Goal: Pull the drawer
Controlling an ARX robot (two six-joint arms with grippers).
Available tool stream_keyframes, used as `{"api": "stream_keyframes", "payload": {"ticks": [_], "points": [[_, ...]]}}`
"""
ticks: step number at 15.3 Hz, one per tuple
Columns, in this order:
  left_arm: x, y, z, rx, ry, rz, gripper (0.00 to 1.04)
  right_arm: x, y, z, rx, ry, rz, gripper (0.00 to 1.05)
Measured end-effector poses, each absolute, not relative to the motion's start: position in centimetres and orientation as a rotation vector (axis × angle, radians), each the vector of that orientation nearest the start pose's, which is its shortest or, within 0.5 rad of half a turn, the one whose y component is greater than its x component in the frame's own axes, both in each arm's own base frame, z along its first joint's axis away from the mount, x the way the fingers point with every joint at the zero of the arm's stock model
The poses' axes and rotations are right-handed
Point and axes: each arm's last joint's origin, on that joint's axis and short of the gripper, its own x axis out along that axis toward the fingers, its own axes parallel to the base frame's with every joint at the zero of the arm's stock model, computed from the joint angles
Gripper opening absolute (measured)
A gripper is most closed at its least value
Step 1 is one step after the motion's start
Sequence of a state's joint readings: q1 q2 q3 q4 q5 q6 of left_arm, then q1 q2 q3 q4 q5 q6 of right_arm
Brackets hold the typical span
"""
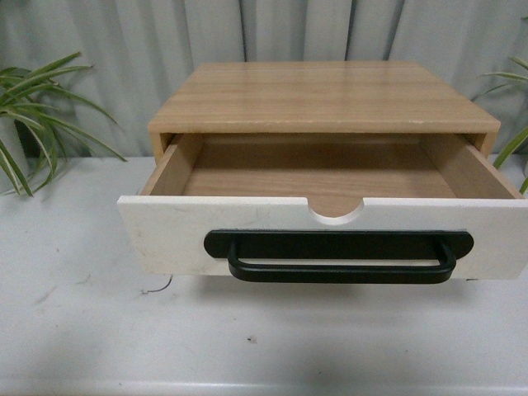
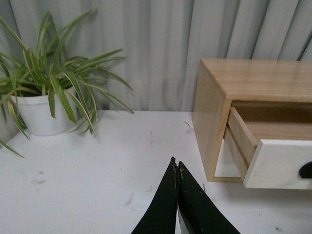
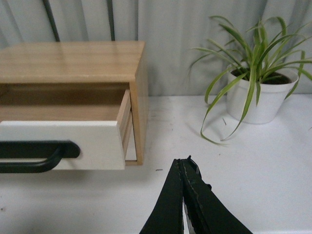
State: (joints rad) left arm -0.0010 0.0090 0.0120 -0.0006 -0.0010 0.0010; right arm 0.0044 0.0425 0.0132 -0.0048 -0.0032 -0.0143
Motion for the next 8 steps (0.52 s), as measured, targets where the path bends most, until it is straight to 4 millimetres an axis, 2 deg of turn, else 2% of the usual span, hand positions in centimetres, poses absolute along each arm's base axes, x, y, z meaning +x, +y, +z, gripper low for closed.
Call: {"api": "stream_keyframes", "payload": {"ticks": [1,8], "points": [[9.77,-0.01,16.54,0.001,0.007,0.0,0.02,9.69,0.05,17.04,-0.014,-0.029,0.007,0.02],[9.76,-0.01,16.59,0.001,0.002,0.0,0.02,9.71,0.04,16.74,-0.014,-0.006,0.003,0.02]]}}
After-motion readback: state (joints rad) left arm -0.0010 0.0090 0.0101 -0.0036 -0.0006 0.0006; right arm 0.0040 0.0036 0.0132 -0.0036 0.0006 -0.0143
